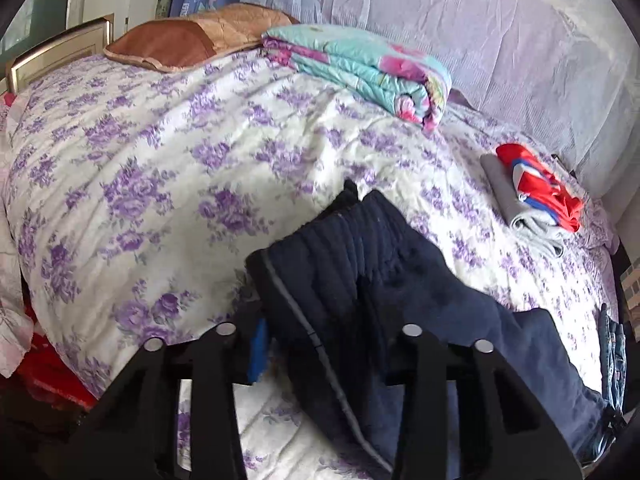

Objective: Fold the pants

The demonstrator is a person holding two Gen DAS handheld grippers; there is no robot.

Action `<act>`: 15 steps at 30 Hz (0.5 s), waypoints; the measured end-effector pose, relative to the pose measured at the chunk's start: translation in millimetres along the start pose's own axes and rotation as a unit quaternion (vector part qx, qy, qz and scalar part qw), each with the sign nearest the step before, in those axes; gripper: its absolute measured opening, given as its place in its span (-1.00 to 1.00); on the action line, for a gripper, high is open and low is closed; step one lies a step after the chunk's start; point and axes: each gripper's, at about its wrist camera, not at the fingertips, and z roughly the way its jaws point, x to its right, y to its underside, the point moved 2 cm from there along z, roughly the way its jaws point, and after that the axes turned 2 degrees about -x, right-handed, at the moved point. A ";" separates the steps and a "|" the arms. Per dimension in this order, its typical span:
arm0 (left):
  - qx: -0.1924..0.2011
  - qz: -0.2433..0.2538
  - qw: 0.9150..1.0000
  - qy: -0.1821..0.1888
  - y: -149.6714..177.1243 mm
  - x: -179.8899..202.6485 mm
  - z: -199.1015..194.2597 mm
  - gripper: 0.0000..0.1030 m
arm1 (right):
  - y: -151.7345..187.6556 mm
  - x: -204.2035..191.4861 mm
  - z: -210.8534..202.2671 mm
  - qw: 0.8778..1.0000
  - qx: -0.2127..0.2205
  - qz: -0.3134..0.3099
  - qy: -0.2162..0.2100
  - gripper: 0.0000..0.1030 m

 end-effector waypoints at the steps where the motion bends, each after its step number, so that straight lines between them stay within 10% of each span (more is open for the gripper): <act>1: 0.008 -0.006 1.000 0.002 -4.4 -2.3 -4.3 -0.34 | -1.3 1.0 -0.7 1.000 0.002 0.001 0.002 -0.76; 7: 0.021 -0.061 0.998 -0.027 -14.2 -43.3 6.3 -0.37 | 0.1 -17.3 -0.7 0.999 0.006 -0.025 -0.042 -0.92; 15: 0.019 -0.004 0.998 -0.062 5.4 -30.0 7.1 -0.24 | -5.6 -4.6 16.1 0.999 0.004 -0.008 -0.041 -0.93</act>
